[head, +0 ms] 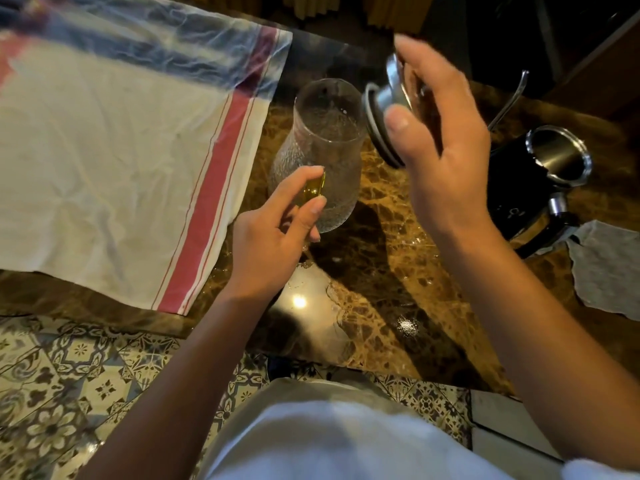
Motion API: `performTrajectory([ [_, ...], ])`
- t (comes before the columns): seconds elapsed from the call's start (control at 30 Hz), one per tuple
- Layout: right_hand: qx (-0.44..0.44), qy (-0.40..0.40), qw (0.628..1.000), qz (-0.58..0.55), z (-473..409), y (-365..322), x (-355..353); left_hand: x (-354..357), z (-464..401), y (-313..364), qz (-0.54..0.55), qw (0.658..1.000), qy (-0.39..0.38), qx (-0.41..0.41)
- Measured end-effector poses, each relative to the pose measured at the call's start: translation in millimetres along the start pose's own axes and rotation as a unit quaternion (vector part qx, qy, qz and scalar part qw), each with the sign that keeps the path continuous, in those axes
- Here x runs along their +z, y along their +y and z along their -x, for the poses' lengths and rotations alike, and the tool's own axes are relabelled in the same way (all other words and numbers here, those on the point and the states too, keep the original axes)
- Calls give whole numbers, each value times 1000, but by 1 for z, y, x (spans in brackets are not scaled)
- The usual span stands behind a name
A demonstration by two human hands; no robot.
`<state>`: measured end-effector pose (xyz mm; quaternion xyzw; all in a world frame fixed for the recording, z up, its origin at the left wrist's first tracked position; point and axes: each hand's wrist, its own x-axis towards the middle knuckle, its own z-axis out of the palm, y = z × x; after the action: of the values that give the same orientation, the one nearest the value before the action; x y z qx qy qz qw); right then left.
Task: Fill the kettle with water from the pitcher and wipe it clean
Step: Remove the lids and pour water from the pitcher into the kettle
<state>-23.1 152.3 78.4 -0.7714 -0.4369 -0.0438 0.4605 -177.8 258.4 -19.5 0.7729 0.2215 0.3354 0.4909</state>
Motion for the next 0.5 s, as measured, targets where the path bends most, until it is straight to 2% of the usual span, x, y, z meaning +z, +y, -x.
performTrajectory([
  [0.2, 151, -29, 988, -16, 78, 18, -40, 10, 4, -5, -14, 999, 20, 24],
  [0.5, 261, -53, 962, 65, 173, 67, -66, 27, 10, 2, -22, 999, 36, 13],
])
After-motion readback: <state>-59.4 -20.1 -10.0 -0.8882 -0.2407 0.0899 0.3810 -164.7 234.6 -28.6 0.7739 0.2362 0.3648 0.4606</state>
